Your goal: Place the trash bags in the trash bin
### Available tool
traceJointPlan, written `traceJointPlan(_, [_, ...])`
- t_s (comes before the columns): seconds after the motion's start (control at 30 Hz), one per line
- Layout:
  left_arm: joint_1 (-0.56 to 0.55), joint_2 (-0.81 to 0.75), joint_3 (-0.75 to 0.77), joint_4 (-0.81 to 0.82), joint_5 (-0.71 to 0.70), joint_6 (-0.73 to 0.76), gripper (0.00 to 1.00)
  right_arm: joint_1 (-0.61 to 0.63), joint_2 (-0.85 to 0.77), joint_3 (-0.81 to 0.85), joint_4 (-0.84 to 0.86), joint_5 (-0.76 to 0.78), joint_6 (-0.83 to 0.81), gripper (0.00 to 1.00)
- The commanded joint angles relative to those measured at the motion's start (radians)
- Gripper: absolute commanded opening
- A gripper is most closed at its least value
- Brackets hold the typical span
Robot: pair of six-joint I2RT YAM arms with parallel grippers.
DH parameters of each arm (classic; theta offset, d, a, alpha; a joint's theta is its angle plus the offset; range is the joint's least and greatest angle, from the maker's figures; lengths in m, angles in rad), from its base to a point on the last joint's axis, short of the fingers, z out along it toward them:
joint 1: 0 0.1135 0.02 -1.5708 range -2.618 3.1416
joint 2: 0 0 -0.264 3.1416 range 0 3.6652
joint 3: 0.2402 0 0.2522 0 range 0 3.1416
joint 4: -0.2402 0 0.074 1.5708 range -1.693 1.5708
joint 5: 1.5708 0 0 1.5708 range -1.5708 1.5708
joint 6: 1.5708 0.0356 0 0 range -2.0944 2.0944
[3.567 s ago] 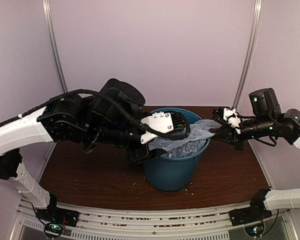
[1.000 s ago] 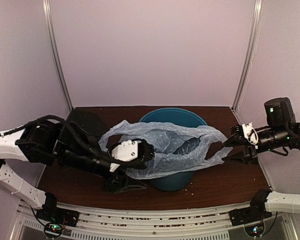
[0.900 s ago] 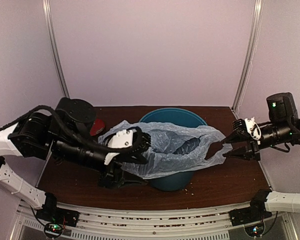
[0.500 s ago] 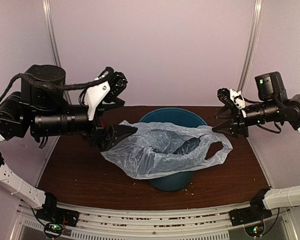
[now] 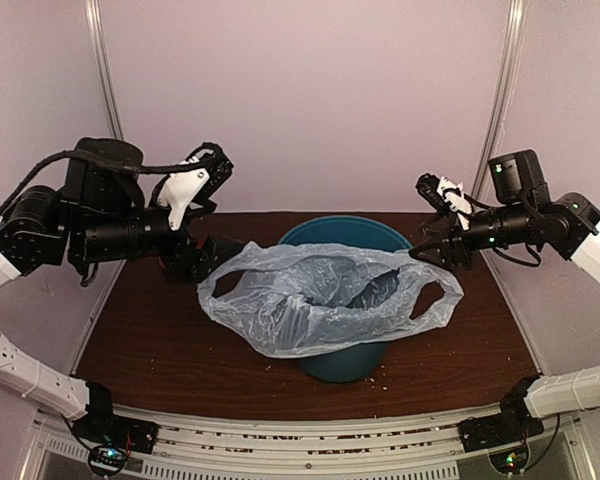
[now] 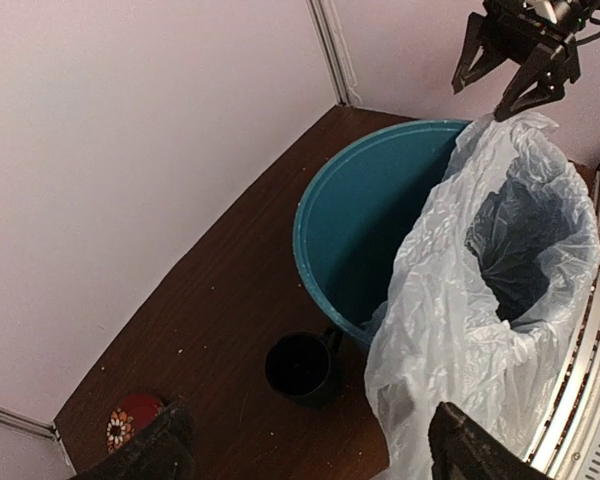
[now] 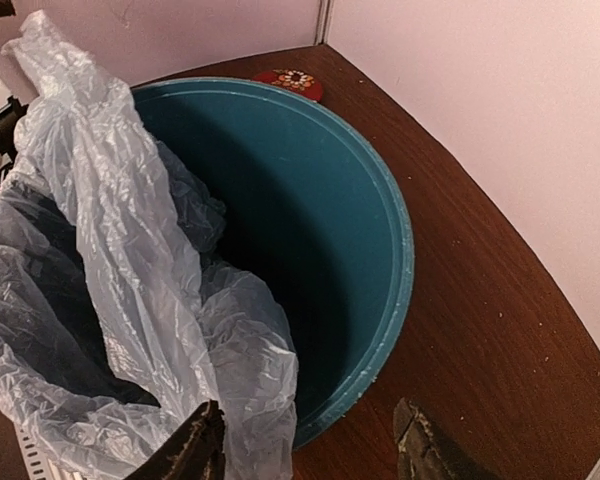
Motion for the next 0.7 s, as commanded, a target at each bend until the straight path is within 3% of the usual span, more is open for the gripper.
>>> traceJointPlan(0.0, [0.071, 0.014, 0.016, -0.01, 0.107, -0.017, 0.83, -0.063, -0.033, -0.043, 0.133, 0.065, 0.106, 0.57])
traceJointPlan(0.13, [0.09, 0.042, 0.024, -0.029, 0.195, -0.014, 0.83, -0.138, -0.054, -0.045, 0.138, 0.04, 0.117, 0.55])
traceJointPlan(0.37, [0.09, 0.025, 0.049, -0.01, 0.259, -0.009, 0.8, -0.139, -0.136, -0.054, 0.04, -0.143, 0.03, 0.56])
traceJointPlan(0.67, [0.09, 0.076, 0.075, -0.122, 0.361, 0.01, 0.78, -0.137, -0.134, -0.106, -0.082, -0.195, -0.091, 0.58])
